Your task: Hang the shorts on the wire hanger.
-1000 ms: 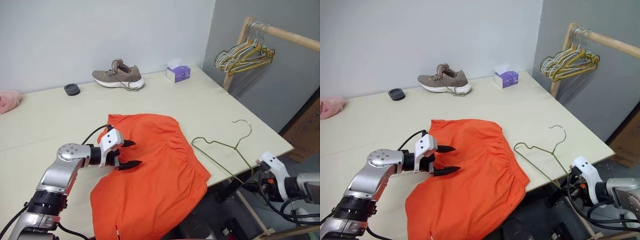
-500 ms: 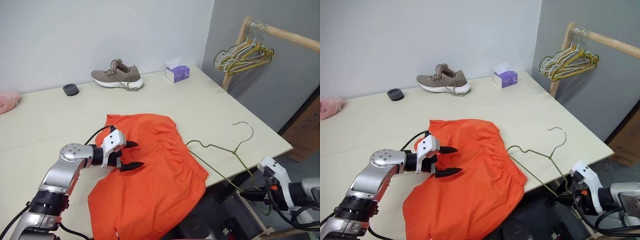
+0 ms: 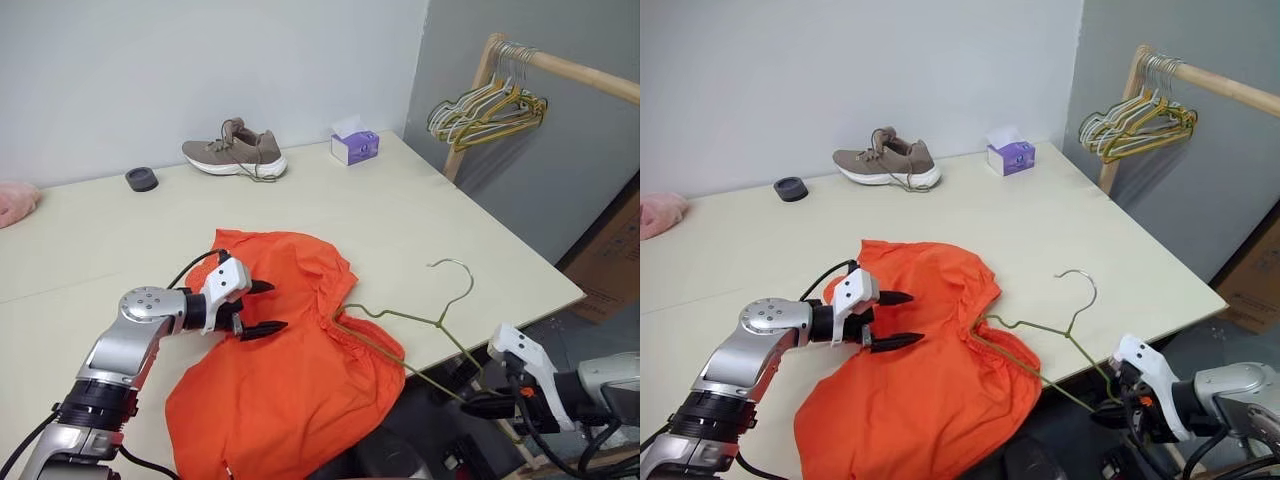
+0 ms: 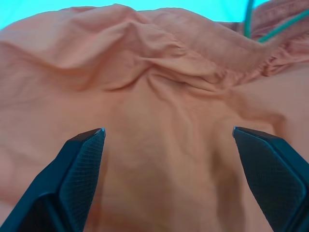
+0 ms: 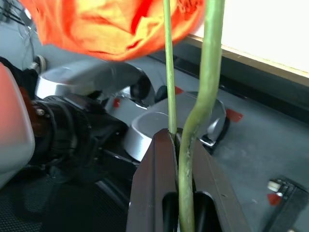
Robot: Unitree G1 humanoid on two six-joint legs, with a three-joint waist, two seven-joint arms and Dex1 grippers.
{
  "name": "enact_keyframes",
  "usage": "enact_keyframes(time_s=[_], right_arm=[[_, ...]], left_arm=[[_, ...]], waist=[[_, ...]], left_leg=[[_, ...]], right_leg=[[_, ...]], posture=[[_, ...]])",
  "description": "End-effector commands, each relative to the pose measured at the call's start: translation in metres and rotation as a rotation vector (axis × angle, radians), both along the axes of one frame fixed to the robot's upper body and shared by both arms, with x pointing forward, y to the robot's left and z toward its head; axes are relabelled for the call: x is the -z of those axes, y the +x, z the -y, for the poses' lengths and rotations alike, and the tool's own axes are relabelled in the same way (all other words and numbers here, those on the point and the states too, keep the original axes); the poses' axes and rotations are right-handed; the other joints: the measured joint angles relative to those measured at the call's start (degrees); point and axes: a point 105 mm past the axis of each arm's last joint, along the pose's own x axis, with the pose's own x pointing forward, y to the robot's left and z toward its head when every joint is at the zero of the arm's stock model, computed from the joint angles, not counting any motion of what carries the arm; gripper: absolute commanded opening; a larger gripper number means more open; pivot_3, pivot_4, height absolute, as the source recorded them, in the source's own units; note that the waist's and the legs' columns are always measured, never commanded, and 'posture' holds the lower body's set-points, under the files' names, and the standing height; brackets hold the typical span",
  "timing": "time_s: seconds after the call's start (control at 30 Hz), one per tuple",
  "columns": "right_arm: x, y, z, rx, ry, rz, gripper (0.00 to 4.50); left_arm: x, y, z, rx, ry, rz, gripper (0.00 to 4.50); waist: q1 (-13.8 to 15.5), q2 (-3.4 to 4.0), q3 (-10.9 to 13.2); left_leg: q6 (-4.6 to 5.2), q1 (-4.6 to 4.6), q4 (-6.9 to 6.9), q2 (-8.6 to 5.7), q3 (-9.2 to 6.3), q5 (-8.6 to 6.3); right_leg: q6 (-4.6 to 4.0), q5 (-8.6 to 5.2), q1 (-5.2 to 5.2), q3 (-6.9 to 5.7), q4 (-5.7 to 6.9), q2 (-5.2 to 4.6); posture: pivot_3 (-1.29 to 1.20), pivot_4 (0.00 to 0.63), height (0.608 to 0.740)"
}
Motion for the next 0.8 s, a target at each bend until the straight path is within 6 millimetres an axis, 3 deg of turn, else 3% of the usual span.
enact_keyframes(time_s=[0.03, 0.27, 0.47, 0.8], right_arm=[[0.001, 0.012, 0.002, 0.034, -0.026, 0.045, 0.00], [0.002, 0.027, 0.010, 0.160, 0.013, -0.008, 0.00], [-0.005, 0.029, -0.005, 0.138, 0.111, -0.104, 0.00], [-0.007, 0.073, -0.018, 0.236, 0.151, -0.150, 0.00]], left_arm=[[-0.014, 0.009, -0.004, -0.023, 0.002, 0.079, 4.47], [-0.017, 0.013, -0.007, -0.045, -0.001, 0.106, 4.47], [-0.021, 0.018, -0.007, -0.053, -0.003, 0.124, 4.47], [-0.033, 0.032, -0.016, -0.119, -0.013, 0.183, 4.47]], waist=[[0.0, -0.02, 0.0], [0.1, -0.03, 0.0], [0.1, -0.03, 0.0], [0.2, -0.01, 0.0]], left_leg=[[0.00, 0.00, 0.00, 0.00, 0.00, 0.00], [0.00, -0.01, 0.00, 0.00, 0.00, 0.00], [0.00, -0.01, 0.00, 0.00, 0.00, 0.00], [0.00, -0.03, 0.00, 0.00, -0.01, 0.00]], right_leg=[[0.00, 0.00, 0.00, 0.00, 0.00, 0.00], [0.00, 0.00, 0.00, 0.00, 0.01, 0.00], [0.00, 0.00, 0.00, 0.01, 0.01, 0.00], [0.01, 0.01, -0.02, 0.01, 0.03, 0.01]], posture=[[-0.43, 0.000, 0.740], [-0.42, 0.000, 0.740], [-0.42, 0.000, 0.740], [-0.40, 0.000, 0.740]])
